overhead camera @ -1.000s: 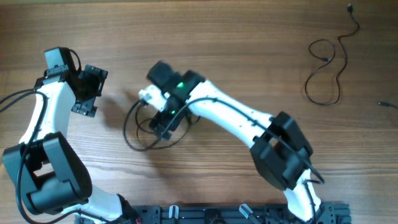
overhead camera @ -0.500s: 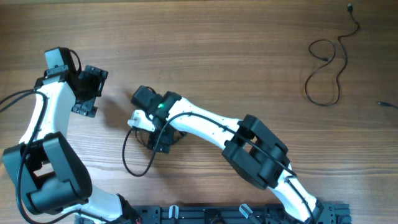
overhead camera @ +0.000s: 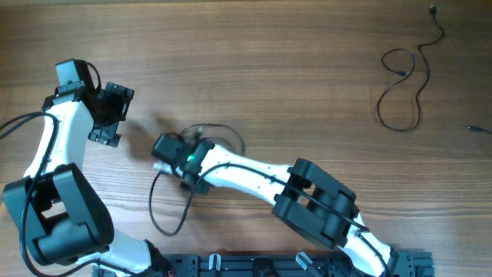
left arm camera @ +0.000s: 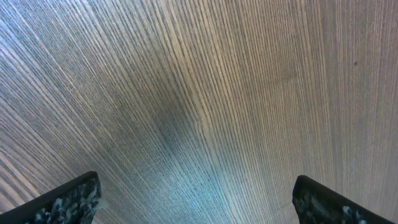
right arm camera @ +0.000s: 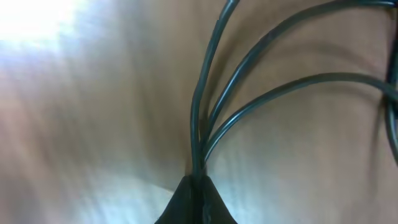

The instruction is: Untangle cables

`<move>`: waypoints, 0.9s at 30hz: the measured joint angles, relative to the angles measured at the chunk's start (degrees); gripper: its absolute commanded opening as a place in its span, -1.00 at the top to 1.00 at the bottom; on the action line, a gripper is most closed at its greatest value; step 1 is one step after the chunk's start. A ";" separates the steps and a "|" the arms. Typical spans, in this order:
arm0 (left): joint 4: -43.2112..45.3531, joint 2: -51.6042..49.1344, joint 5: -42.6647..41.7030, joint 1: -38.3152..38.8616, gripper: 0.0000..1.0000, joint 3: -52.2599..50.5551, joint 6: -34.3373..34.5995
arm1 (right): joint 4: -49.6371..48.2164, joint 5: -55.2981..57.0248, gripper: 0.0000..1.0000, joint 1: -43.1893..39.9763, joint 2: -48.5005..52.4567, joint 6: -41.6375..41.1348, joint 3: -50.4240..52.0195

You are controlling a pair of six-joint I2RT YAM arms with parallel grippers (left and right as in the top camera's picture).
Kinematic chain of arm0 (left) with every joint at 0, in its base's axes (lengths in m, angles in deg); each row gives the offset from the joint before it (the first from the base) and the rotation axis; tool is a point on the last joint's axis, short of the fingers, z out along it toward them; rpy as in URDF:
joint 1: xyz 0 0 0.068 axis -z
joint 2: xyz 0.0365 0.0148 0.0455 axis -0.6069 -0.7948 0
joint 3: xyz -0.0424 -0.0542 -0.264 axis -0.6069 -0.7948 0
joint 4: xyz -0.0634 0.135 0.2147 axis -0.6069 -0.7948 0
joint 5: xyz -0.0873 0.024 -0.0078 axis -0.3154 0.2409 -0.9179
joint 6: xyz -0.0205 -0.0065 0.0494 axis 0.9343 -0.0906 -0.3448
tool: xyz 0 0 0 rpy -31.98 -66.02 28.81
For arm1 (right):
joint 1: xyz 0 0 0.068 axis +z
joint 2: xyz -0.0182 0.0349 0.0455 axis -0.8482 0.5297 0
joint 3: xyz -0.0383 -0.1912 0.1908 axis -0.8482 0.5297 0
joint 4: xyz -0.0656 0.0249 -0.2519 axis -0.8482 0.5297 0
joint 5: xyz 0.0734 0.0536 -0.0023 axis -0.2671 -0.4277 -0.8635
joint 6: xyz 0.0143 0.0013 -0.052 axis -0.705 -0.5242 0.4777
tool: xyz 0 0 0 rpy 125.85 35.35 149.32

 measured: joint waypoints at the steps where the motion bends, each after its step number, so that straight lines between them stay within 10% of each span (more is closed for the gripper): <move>1: -0.02 0.00 0.00 0.00 -1.00 0.00 0.00 | 1.03 1.33 0.91 -1.27 -0.13 -1.66 0.00; 11: -0.02 0.00 0.00 0.00 -1.00 0.00 0.00 | -1.40 -2.71 0.91 -33.73 -26.80 -10.60 2.56; 27: -0.04 0.00 -0.02 0.00 -1.00 0.00 0.00 | -36.17 0.20 0.91 -55.69 -19.96 8.76 -10.88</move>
